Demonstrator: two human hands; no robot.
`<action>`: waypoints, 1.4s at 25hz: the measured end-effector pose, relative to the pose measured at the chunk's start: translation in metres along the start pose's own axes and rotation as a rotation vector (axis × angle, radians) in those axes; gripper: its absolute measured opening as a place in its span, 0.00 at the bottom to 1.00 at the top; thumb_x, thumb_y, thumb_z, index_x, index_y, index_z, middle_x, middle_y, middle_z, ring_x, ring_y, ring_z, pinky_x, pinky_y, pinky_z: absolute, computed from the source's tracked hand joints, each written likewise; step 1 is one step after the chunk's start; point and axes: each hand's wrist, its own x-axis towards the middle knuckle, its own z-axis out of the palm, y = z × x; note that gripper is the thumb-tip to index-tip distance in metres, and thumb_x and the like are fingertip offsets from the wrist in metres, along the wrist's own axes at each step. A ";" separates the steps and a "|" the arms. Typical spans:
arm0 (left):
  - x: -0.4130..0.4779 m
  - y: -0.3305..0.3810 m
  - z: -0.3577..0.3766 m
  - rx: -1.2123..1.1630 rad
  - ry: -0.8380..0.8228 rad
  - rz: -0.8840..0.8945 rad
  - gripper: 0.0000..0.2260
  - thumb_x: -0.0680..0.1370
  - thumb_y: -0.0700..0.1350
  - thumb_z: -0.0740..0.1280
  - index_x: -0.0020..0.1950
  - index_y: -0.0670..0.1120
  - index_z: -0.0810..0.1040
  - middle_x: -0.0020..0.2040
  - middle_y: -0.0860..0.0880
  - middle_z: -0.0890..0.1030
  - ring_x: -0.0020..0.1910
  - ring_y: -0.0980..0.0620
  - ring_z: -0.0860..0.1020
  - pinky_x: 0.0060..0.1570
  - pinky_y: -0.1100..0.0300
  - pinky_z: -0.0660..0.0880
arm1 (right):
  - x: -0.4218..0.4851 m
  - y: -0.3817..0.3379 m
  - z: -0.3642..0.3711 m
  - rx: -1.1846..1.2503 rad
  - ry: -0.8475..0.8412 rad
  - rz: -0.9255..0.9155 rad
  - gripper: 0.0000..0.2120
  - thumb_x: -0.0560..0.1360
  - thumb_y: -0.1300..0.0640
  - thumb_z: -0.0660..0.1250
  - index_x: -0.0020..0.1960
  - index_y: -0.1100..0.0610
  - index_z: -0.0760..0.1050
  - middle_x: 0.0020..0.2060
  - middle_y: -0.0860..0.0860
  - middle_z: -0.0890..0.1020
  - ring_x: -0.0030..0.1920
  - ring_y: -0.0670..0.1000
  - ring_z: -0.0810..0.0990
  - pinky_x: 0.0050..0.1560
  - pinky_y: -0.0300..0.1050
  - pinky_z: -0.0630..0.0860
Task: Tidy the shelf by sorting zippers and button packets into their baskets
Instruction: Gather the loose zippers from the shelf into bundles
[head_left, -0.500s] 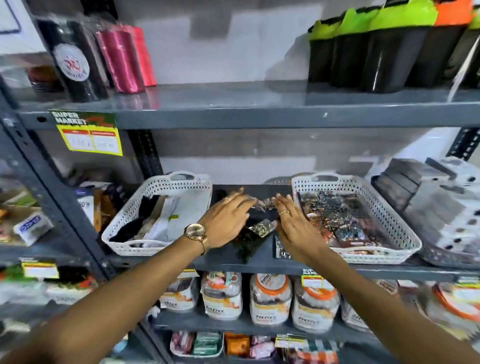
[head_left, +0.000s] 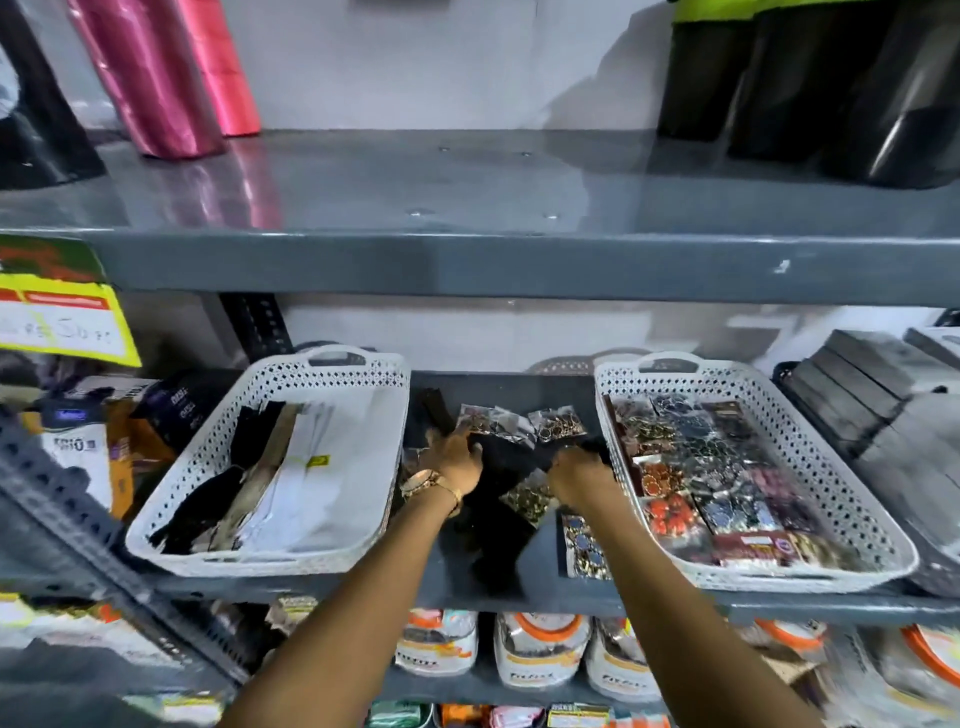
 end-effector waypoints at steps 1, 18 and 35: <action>0.006 0.000 0.004 -0.007 0.016 -0.030 0.21 0.78 0.53 0.57 0.72 0.54 0.66 0.70 0.41 0.69 0.70 0.40 0.68 0.72 0.39 0.58 | 0.006 0.000 0.004 -0.016 0.007 0.020 0.17 0.76 0.57 0.57 0.61 0.65 0.73 0.56 0.62 0.79 0.58 0.61 0.78 0.59 0.53 0.76; -0.020 0.008 -0.025 -0.158 0.176 0.156 0.14 0.76 0.47 0.62 0.61 0.51 0.72 0.61 0.44 0.71 0.49 0.37 0.80 0.46 0.51 0.76 | 0.014 -0.015 -0.028 0.274 0.570 -0.071 0.10 0.73 0.62 0.67 0.53 0.58 0.81 0.52 0.57 0.84 0.46 0.58 0.84 0.48 0.46 0.82; -0.017 0.035 -0.046 -0.907 0.349 0.546 0.21 0.75 0.48 0.69 0.67 0.47 0.74 0.55 0.53 0.82 0.54 0.59 0.80 0.55 0.70 0.73 | -0.008 -0.038 -0.062 1.292 0.156 -0.515 0.13 0.71 0.72 0.68 0.53 0.60 0.78 0.42 0.53 0.84 0.37 0.49 0.85 0.38 0.44 0.83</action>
